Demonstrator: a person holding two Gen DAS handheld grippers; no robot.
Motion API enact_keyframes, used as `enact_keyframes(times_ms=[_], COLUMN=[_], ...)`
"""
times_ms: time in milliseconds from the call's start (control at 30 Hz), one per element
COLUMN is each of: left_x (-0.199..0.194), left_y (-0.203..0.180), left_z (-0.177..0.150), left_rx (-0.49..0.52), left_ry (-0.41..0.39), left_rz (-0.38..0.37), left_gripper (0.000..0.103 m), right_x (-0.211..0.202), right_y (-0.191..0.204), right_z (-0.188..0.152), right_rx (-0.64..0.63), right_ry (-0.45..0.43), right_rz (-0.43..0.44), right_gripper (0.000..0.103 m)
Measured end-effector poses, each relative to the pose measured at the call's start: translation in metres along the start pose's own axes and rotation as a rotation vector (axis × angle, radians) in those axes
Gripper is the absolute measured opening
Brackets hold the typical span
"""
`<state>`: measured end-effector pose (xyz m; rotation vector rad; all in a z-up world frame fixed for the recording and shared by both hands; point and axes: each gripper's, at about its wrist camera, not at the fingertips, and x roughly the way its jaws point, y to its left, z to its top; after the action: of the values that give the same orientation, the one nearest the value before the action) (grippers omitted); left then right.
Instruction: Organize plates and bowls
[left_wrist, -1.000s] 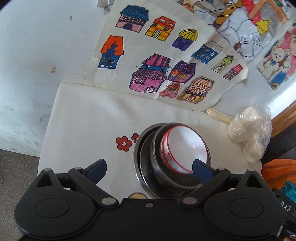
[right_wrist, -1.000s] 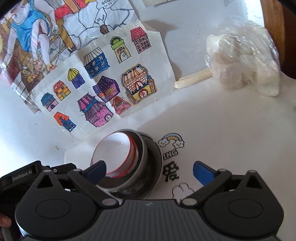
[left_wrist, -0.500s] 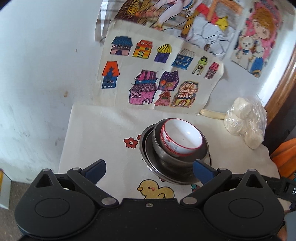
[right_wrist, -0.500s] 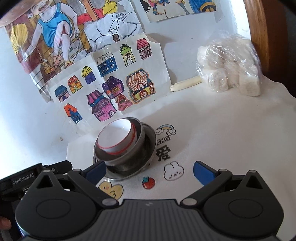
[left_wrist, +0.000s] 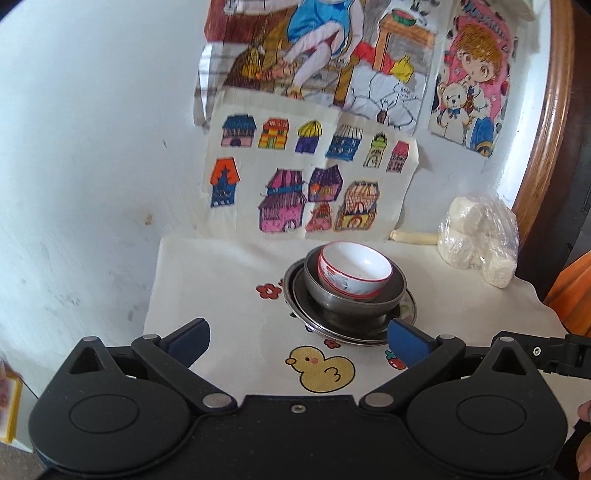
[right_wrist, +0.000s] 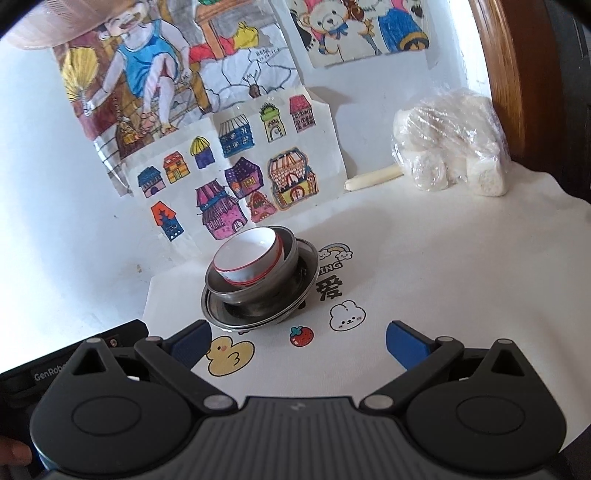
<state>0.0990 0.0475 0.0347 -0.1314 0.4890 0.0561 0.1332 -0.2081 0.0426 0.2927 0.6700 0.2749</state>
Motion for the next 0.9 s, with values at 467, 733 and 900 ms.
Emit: enact_keyframes(times_ms=[467, 733, 900], left_x=[-0.007, -0.002, -0.003], left_y=[-0.001, 0.002, 0.003], left_z=[-0.028, -0.041, -0.050], left_rx=[0.017, 0.005, 0.037], left_ry=[-0.054, -0.058, -0.108], left_rz=[0.023, 0.032, 0.071], left_gripper=[0.102, 0.102, 0.102], right_x=[-0.008, -0.007, -0.002], right_y=[-0.007, -0.004, 0.000], right_z=[-0.025, -0.040, -0.052], right_rx=[-0.047, -0.126, -0.169], right_ry=[-0.155, -0.231, -0.255], right_rz=[-0.025, -0.027, -0.052], right_gripper=[0.103, 0.103, 0.103])
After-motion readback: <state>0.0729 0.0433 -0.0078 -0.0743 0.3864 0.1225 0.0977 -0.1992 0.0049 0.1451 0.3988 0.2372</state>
